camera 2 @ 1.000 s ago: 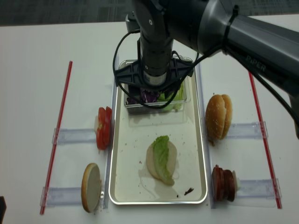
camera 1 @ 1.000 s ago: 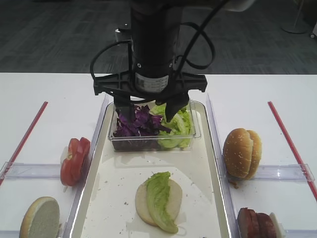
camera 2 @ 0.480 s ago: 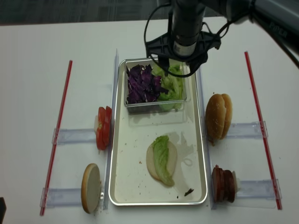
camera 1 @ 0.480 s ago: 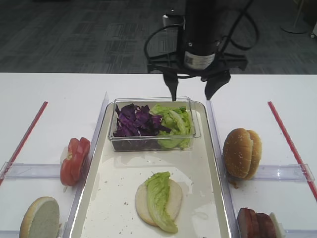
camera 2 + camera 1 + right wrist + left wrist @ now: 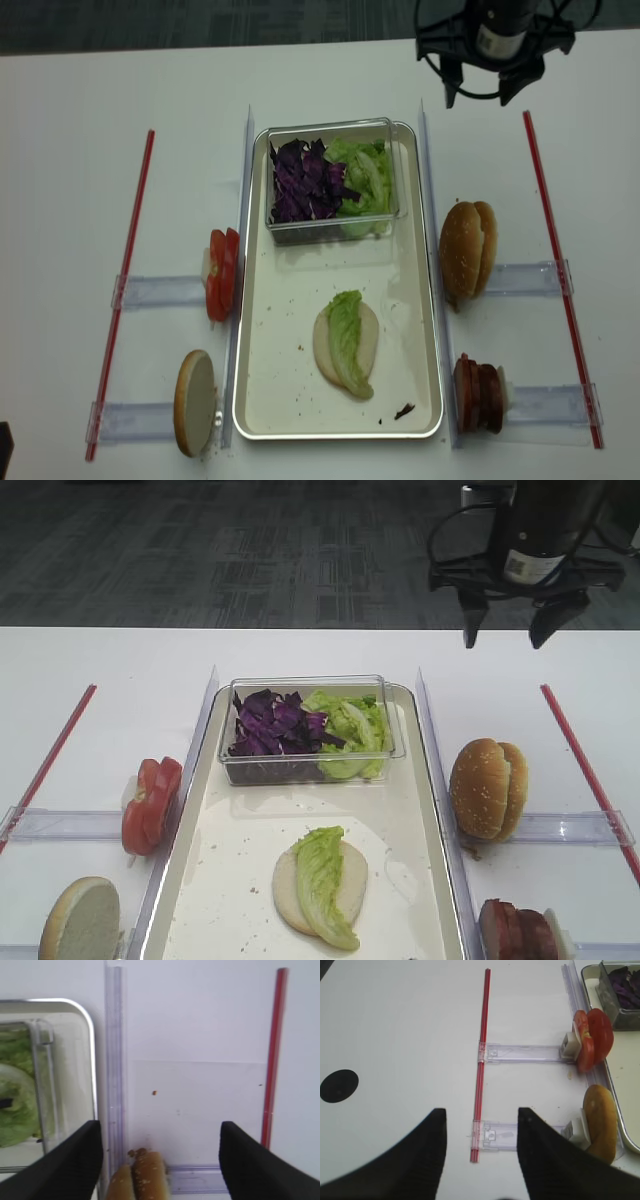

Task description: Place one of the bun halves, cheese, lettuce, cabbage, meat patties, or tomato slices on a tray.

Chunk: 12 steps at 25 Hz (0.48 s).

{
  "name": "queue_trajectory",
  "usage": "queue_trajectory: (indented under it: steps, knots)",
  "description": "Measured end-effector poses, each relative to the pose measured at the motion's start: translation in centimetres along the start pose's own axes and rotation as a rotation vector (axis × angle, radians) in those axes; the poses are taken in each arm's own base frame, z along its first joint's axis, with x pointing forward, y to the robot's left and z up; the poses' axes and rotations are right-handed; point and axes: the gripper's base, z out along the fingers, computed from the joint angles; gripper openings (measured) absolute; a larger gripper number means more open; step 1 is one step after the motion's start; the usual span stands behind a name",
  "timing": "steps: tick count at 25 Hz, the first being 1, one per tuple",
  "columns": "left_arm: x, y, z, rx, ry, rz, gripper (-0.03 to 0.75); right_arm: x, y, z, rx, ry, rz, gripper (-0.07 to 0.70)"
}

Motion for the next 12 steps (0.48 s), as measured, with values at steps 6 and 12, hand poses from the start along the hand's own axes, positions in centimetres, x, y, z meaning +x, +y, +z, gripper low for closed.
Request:
queue_trajectory:
  steps: [6, 12]
  knots:
    - [0.0, 0.0, 0.0, 0.0, 0.0, 0.0, 0.302, -1.1, -4.7, -0.1, 0.02, -0.006, 0.051, 0.52]
    - [0.0, 0.0, 0.0, 0.0, 0.0, 0.0, 0.302, -1.4, -7.5, -0.2, 0.032, -0.009, 0.079, 0.519]
